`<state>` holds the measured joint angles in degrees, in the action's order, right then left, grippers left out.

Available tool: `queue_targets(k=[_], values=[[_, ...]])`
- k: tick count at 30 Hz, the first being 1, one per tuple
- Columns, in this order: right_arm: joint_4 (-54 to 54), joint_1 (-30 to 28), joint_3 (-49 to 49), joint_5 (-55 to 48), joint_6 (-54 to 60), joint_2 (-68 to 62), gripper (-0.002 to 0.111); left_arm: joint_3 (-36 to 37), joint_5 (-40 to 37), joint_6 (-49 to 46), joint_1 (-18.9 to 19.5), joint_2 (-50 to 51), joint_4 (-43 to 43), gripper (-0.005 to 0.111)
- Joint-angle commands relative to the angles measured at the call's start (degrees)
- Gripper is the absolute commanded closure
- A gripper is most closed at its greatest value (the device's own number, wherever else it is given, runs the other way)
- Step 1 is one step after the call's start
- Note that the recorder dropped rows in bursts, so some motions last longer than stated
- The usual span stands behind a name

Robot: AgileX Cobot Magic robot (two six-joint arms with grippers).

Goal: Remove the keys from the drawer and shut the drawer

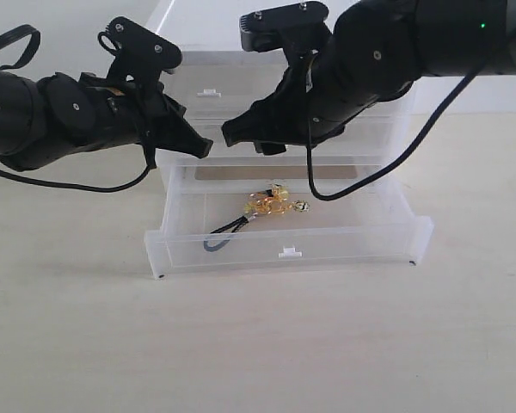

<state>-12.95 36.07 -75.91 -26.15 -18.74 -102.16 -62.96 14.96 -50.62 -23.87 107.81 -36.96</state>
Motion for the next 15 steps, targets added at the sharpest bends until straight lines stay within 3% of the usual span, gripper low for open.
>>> queue_targets(k=[1, 15], values=[[-0.3, -0.2, -0.2, 0.3, -4.9, -1.9, 0.061, -1.2, 35.2, 0.3, 2.6, 1.5, -2.3, 0.103], [5.2, -3.5, -0.2, 4.9, -9.2, -8.4, 0.061, -1.2, 38.6, 2.0, 2.6, 1.5, -3.3, 0.103]])
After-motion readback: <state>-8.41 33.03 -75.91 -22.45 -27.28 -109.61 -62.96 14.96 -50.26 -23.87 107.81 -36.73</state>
